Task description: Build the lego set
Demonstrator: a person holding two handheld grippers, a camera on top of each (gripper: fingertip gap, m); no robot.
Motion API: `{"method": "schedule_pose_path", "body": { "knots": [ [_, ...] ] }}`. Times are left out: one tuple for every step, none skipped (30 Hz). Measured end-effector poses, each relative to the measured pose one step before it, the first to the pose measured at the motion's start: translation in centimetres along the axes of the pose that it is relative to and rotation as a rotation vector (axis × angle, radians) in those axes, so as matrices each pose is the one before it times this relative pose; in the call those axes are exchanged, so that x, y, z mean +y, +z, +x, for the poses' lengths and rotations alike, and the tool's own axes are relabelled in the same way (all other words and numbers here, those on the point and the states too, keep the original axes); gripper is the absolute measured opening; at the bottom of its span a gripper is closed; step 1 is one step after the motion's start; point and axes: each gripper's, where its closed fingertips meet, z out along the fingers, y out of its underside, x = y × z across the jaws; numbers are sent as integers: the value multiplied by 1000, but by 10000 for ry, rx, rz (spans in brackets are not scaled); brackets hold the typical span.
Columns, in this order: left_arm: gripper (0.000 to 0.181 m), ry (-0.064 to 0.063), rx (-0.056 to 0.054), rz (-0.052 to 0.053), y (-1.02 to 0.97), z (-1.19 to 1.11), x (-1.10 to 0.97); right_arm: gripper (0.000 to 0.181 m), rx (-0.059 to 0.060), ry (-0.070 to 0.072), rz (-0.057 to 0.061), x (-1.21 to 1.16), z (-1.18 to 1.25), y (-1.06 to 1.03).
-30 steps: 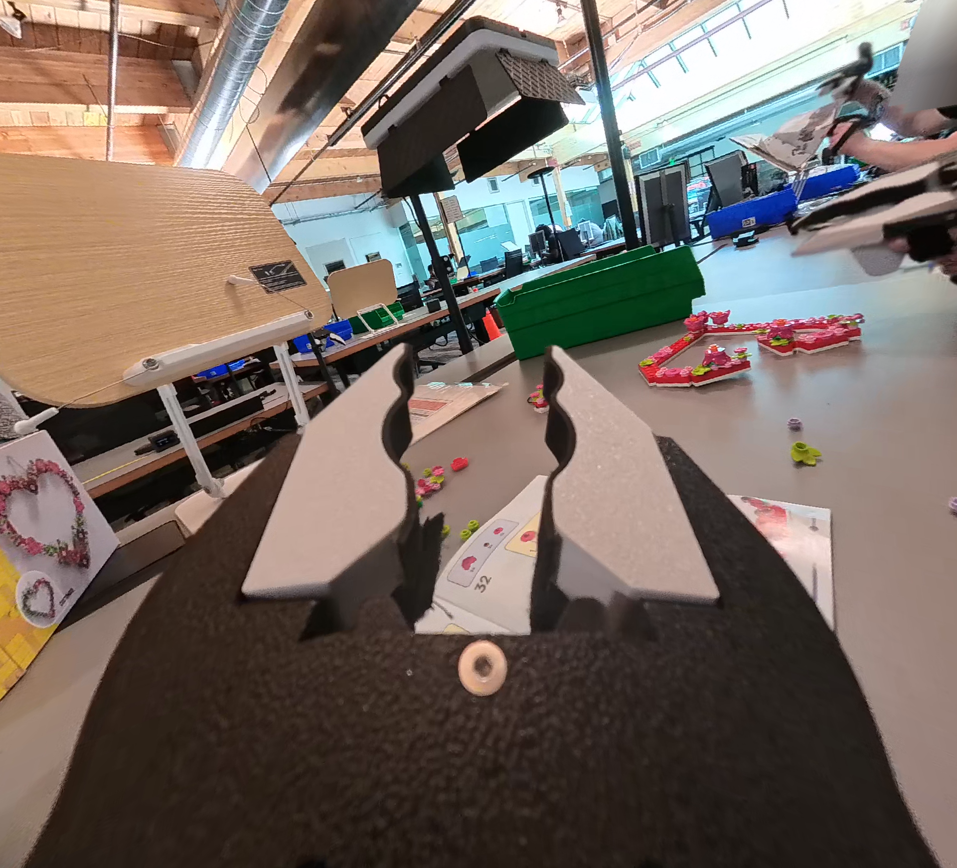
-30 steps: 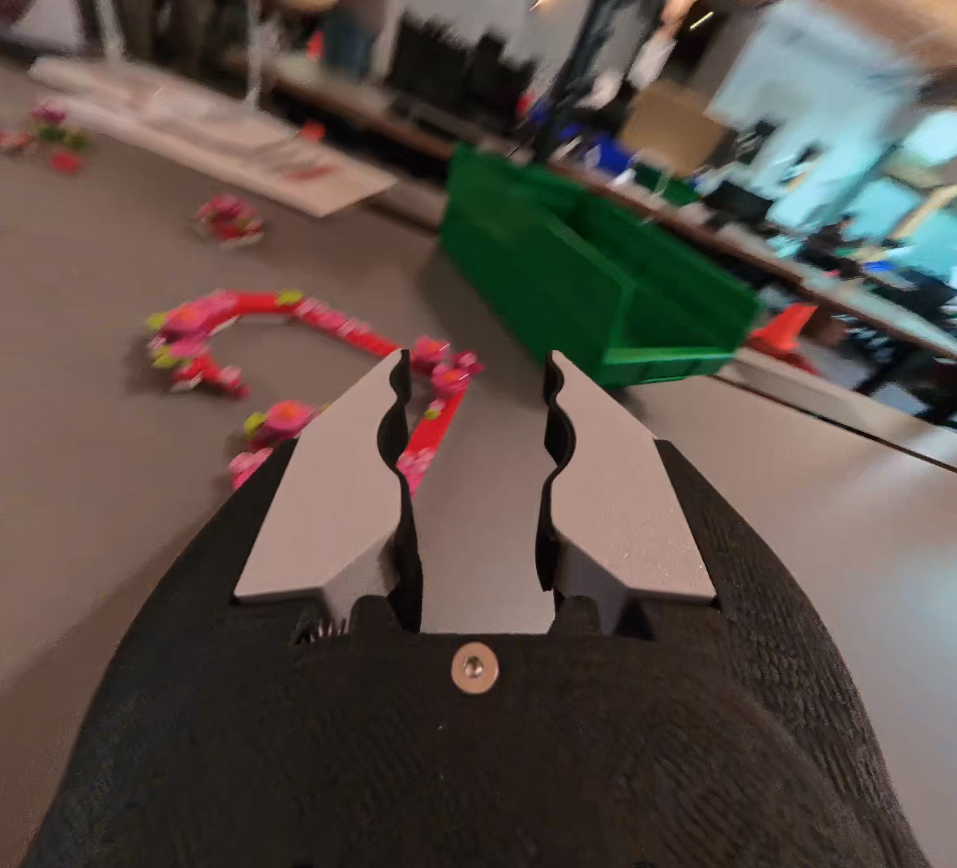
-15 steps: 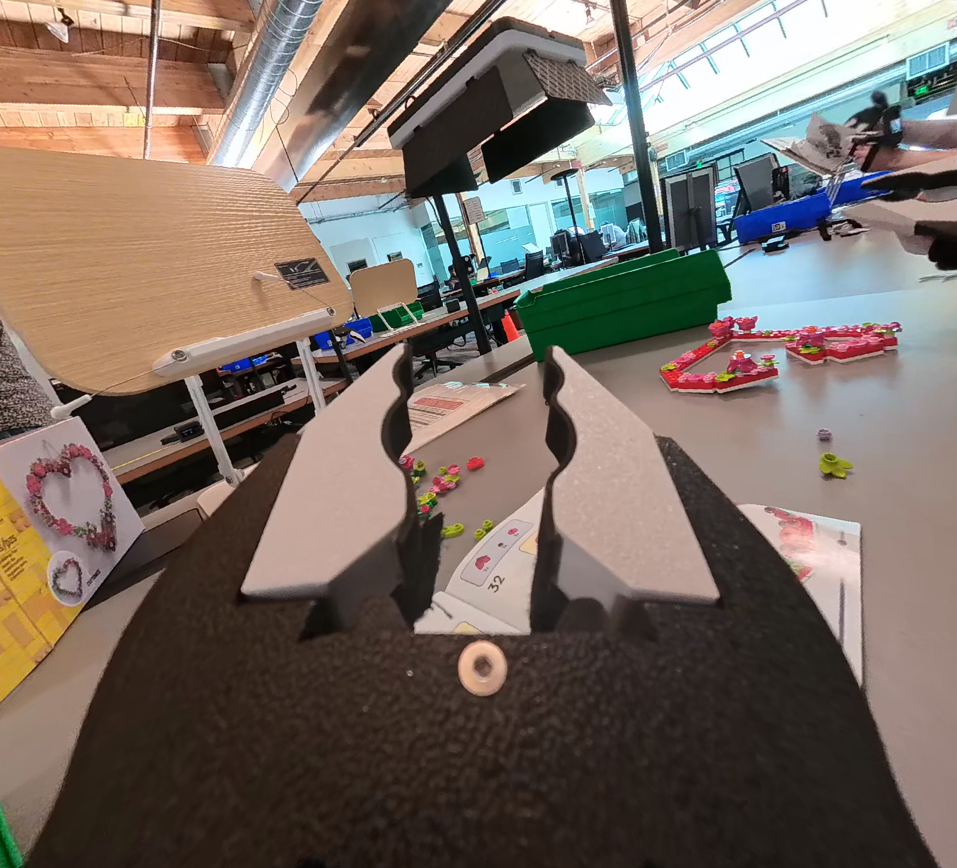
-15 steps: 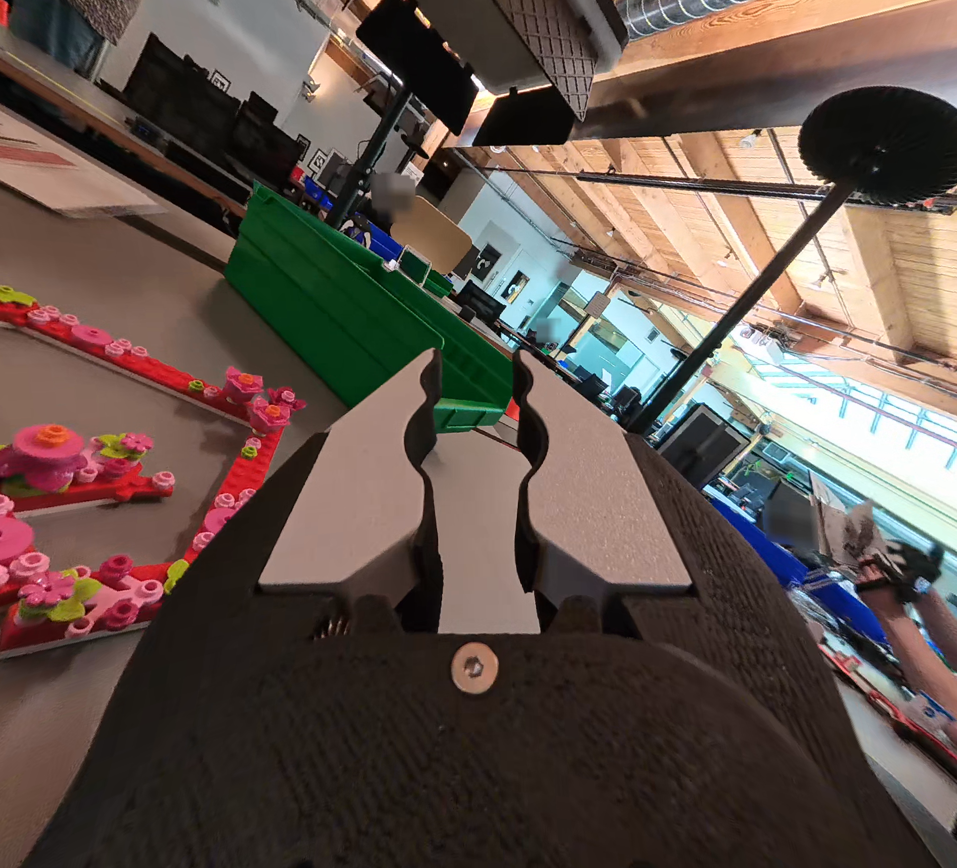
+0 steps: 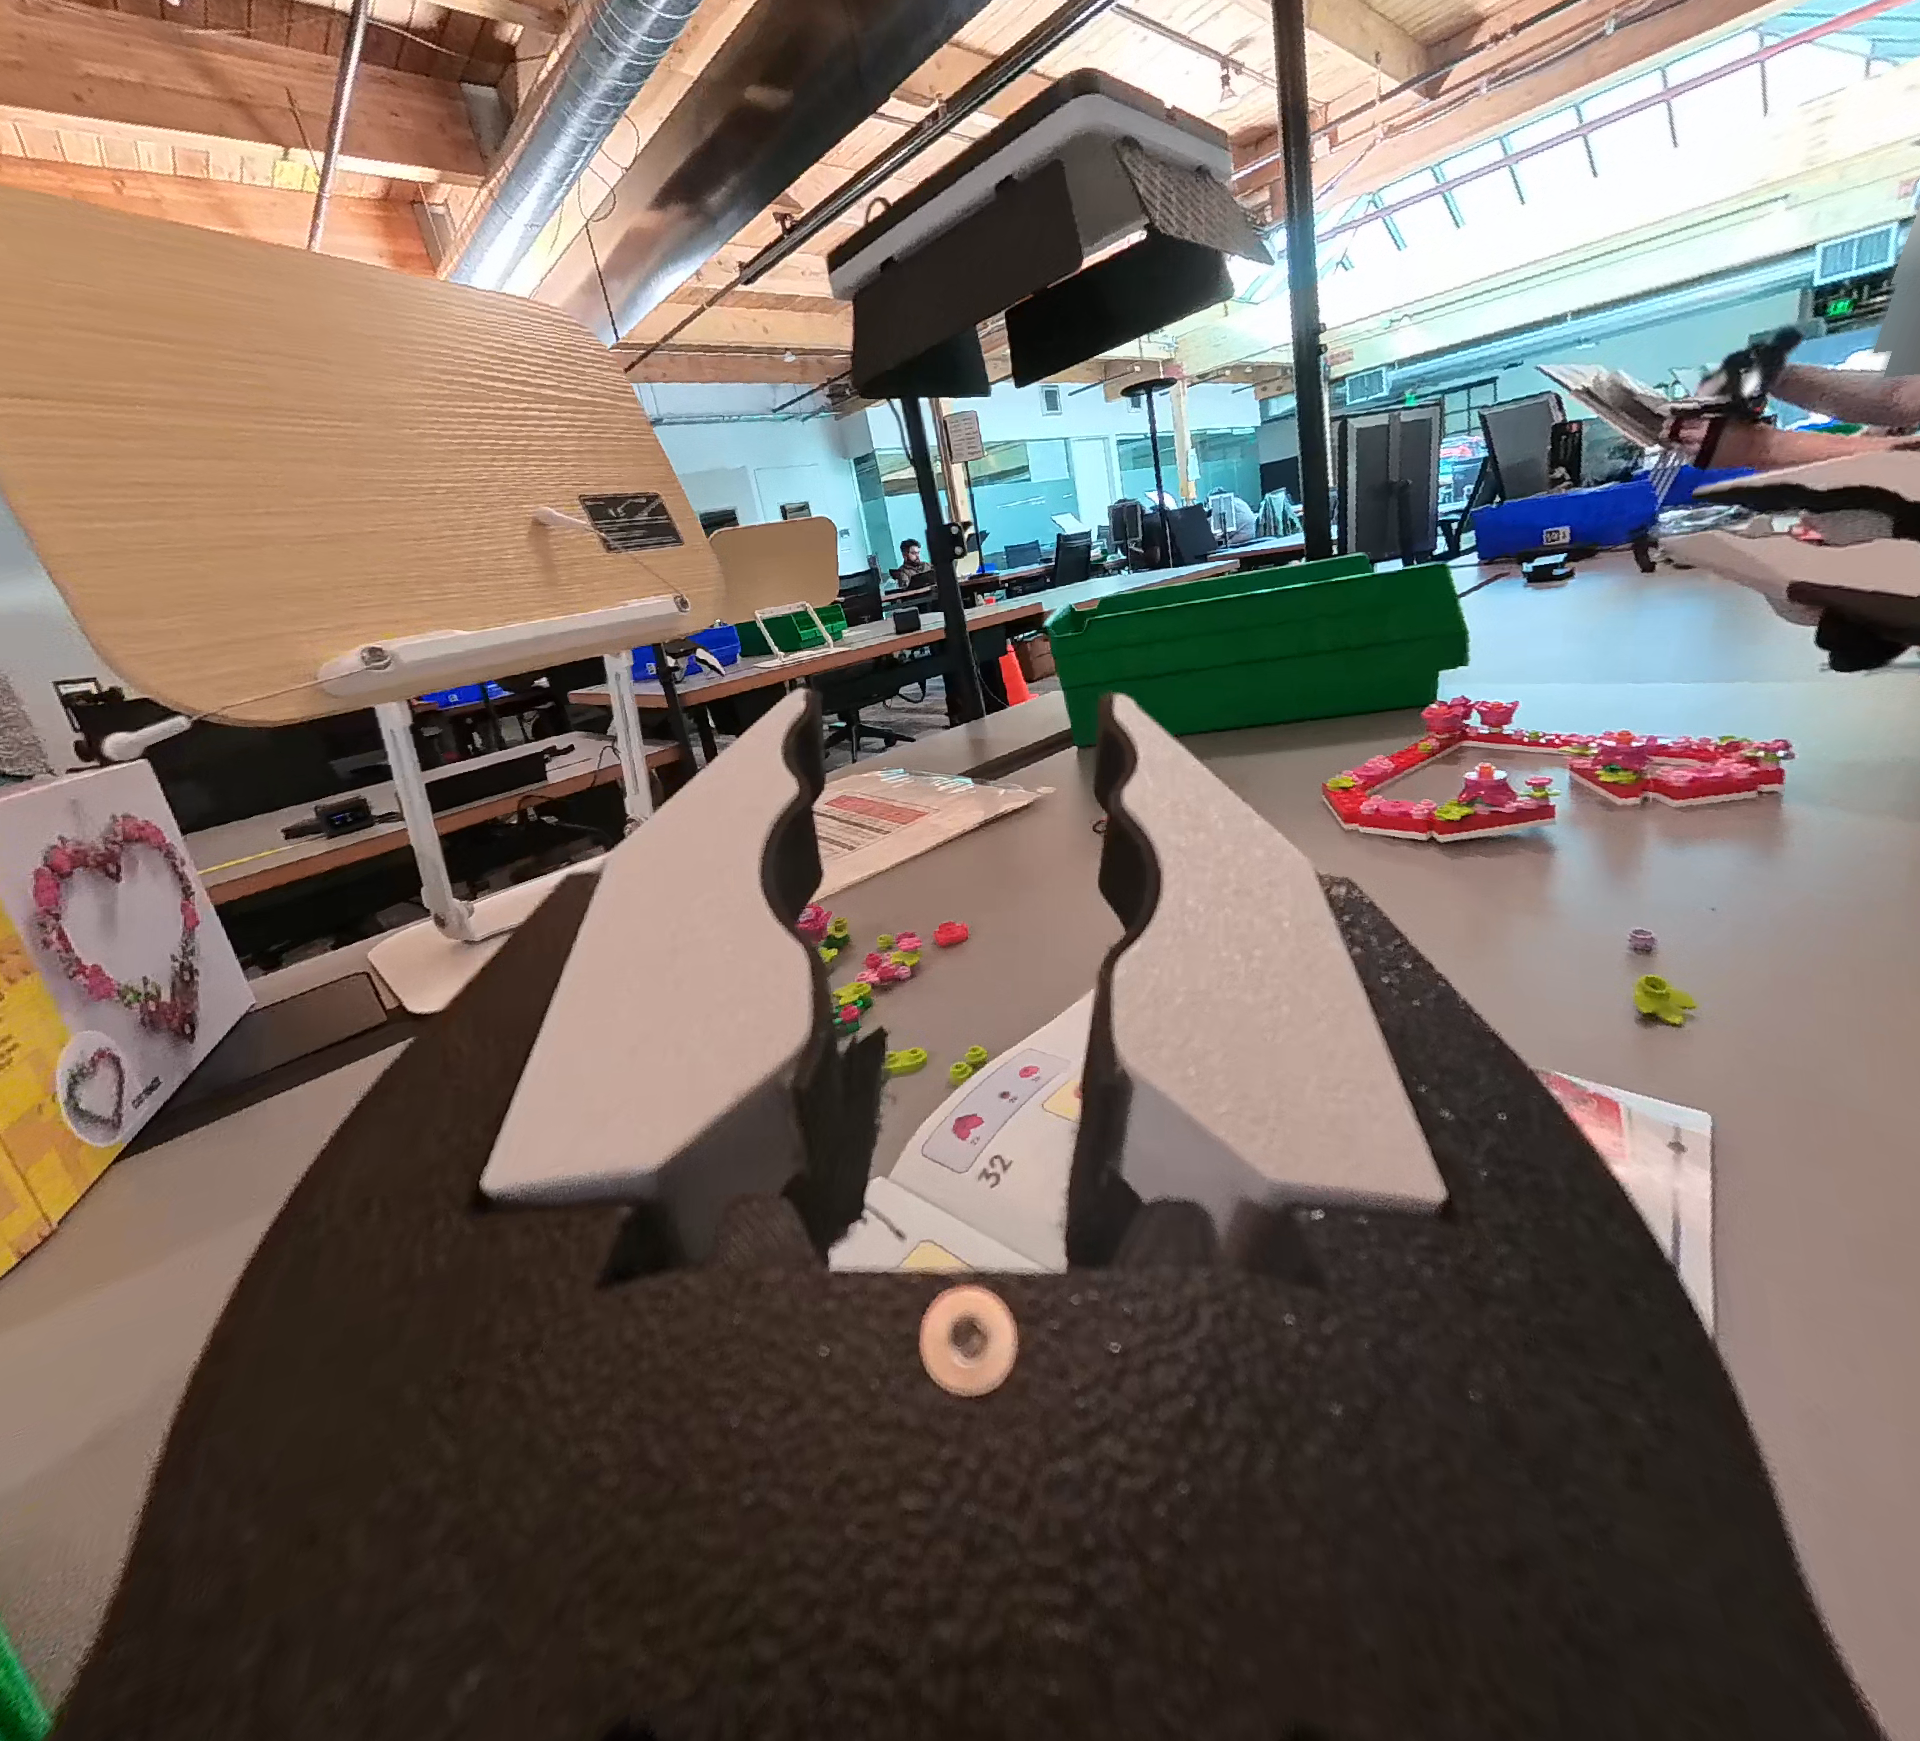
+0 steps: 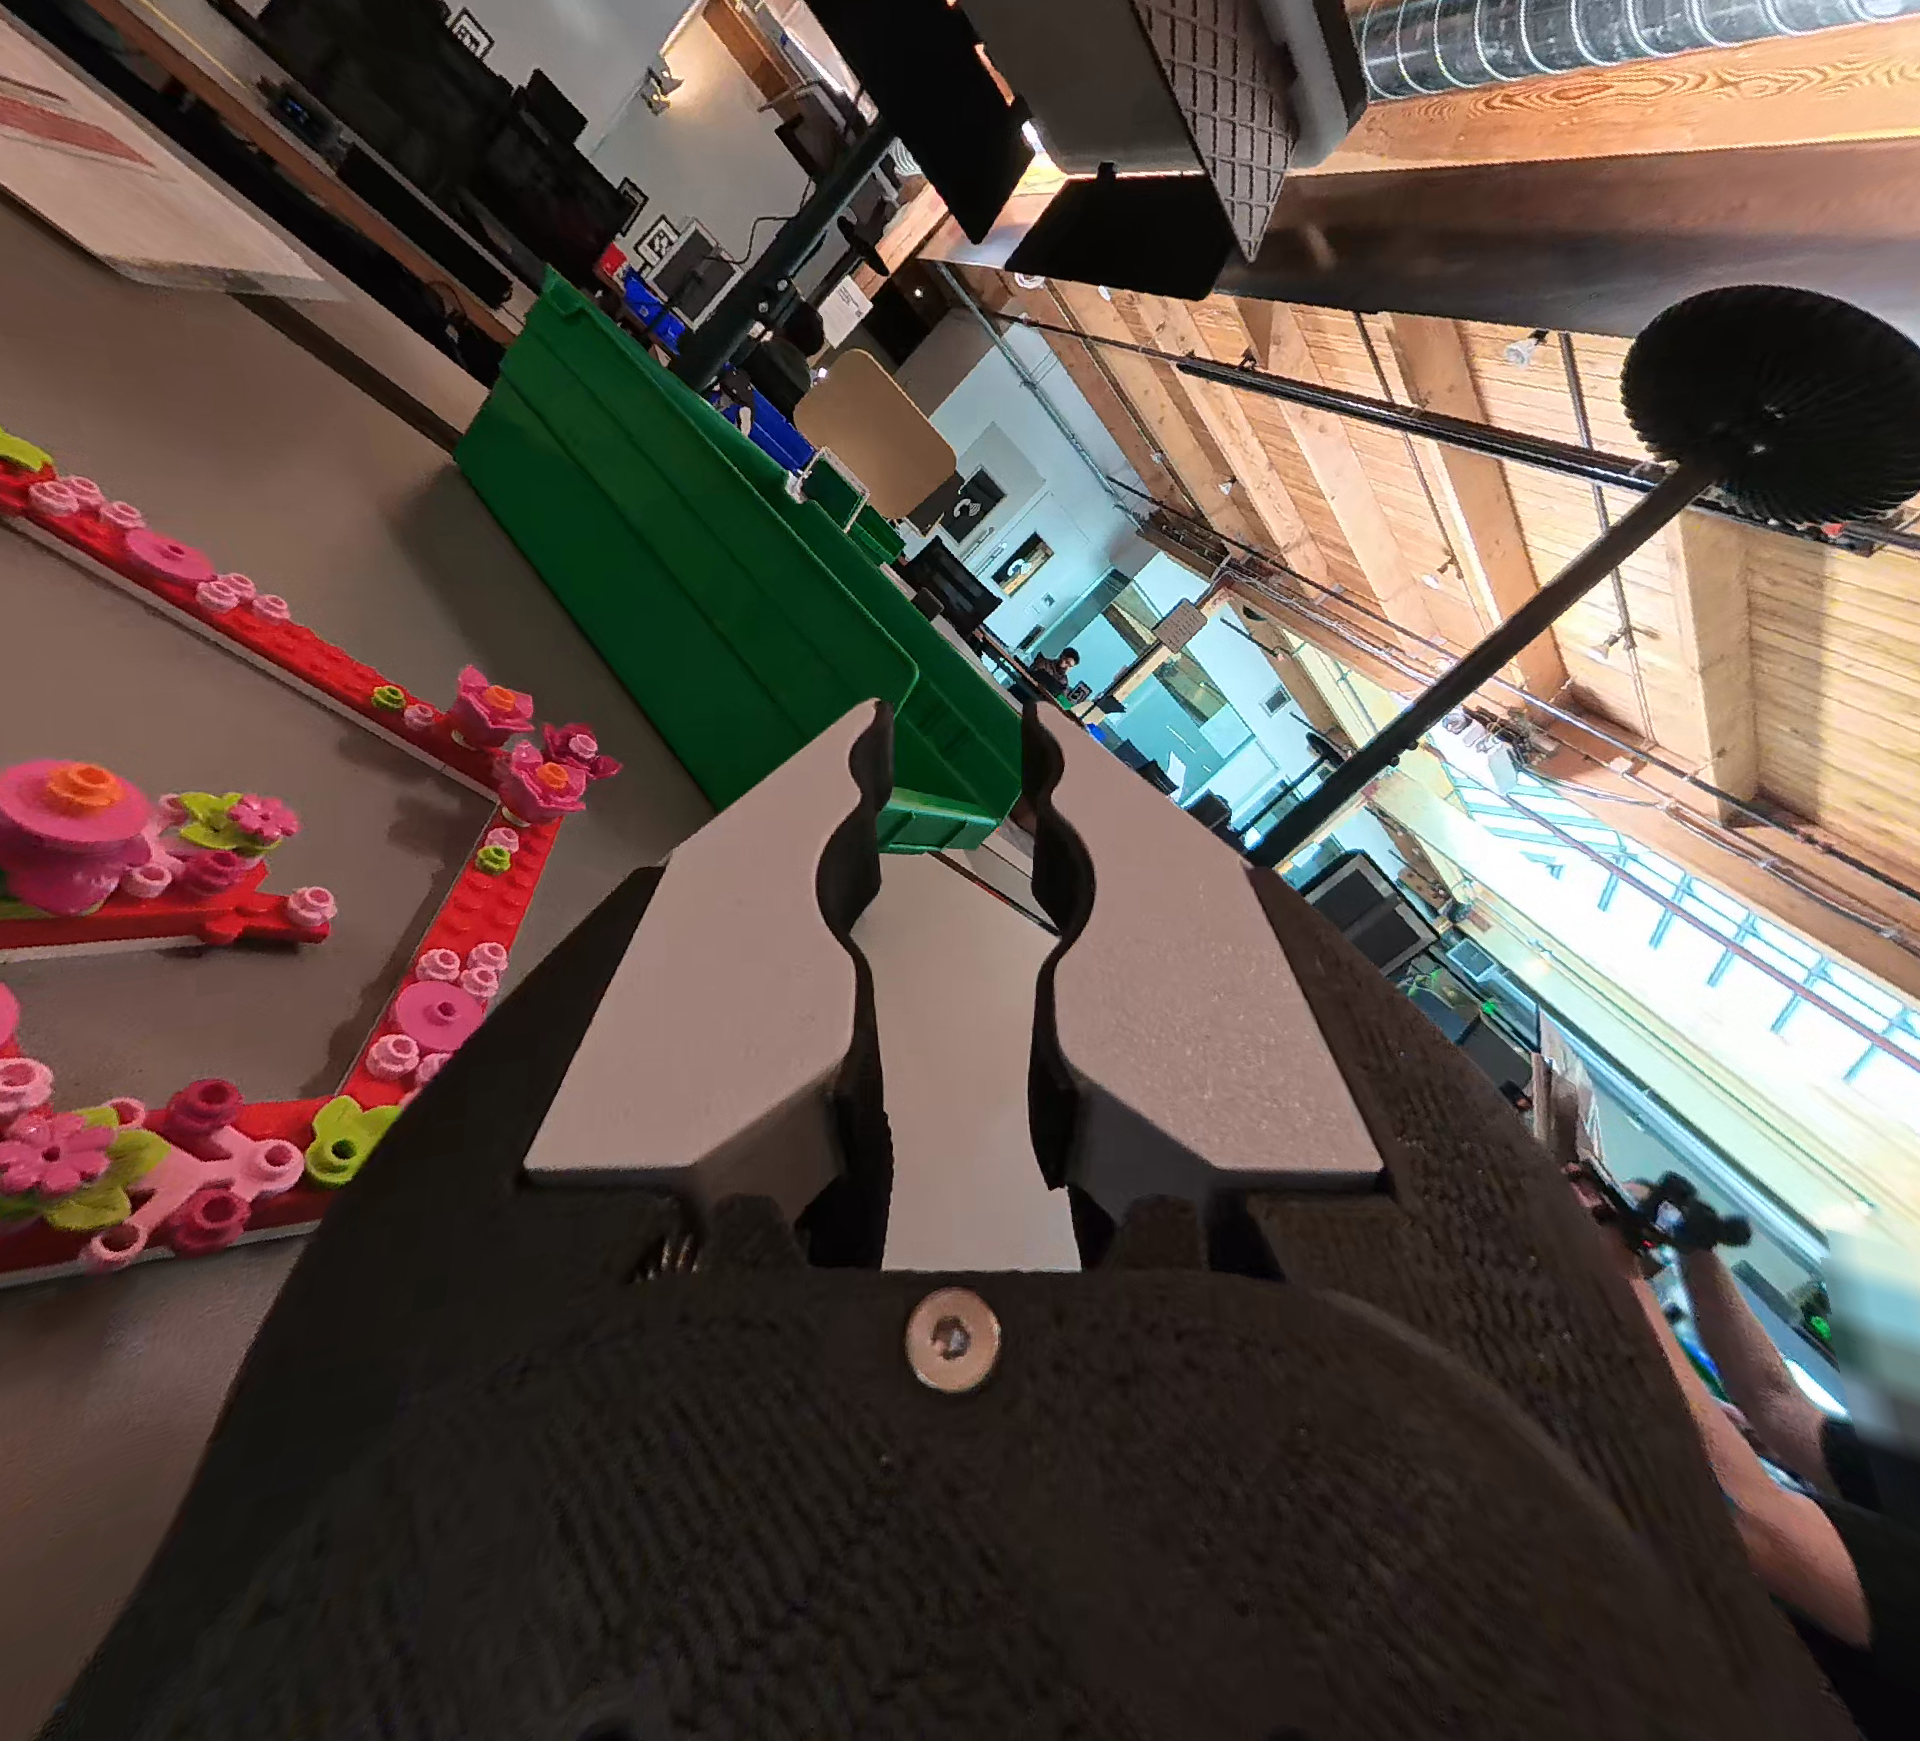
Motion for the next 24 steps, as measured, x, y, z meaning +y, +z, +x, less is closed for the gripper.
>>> {"method": "schedule_pose_path", "body": {
  "knots": [
    [49,-81,-48,35,-36,-174,-39,23,-13,-72,-8,8,-58,-5],
    [49,-89,-41,33,-44,-167,-37,23,-11,-24,2,-20,-48,-26],
    [49,-83,-21,40,-29,-137,-58,23,-14,-18,-7,-6,-53,0],
    [49,-58,-15,34,-29,-108,-45,23,-21,-49,-32,47,-72,5],
    [49,-45,-4,20,-9,-79,-9,23,-30,-72,-50,84,-108,21],
    [49,-52,2,14,11,-44,-7,22,-23,-83,-48,66,-96,0],
    [49,-54,22,14,7,1,0,22,2,-91,-36,40,-57,-13],
    [48,-50,25,12,12,9,4,23,13,-78,-27,16,-23,-41],
    [48,-49,16,19,0,0,-23,23,1,-50,-28,41,-24,-40],
    [48,-43,-6,36,-25,-42,-49,23,-8,-28,-41,74,-37,-53],
    [48,-38,-37,52,-44,-84,-94,22,-12,-20,-36,86,-14,-70],
    [48,-53,-69,77,-67,-163,-138,22,-4,-12,-31,97,26,-85],
    [48,-75,-101,110,-89,-218,-200,22,24,28,-46,116,87,-90],
    [48,-76,-119,113,-100,-295,-219,22,53,78,-38,95,149,-66],
    [48,-46,-126,105,-105,-344,-243,22,55,94,-12,53,161,-41],
    [48,-20,-156,113,-125,-416,-279,22,46,89,-18,80,144,-3],
    [48,-11,-147,96,-130,-424,-223,22,33,89,-40,121,112,20],
    [47,-36,-140,67,-113,-421,-146,22,16,85,-33,99,56,24],
    [47,-76,-118,29,-106,-387,-49,22,6,59,-6,46,38,24],
    [47,-116,-108,10,-75,-347,5,22,9,27,-4,27,32,34],
    [47,-140,-100,28,-60,-305,-24,22,5,5,-11,28,-1,44],
    [47,-124,-68,30,-40,-207,-36,22,-12,-21,-6,19,-33,39],
    [47,-55,-23,19,-23,-86,-55,22,-18,-40,-3,-6,-57,18],
    [47,19,10,21,-12,38,-85,22,-20,-44,-2,-25,-86,19]
  ]
}}
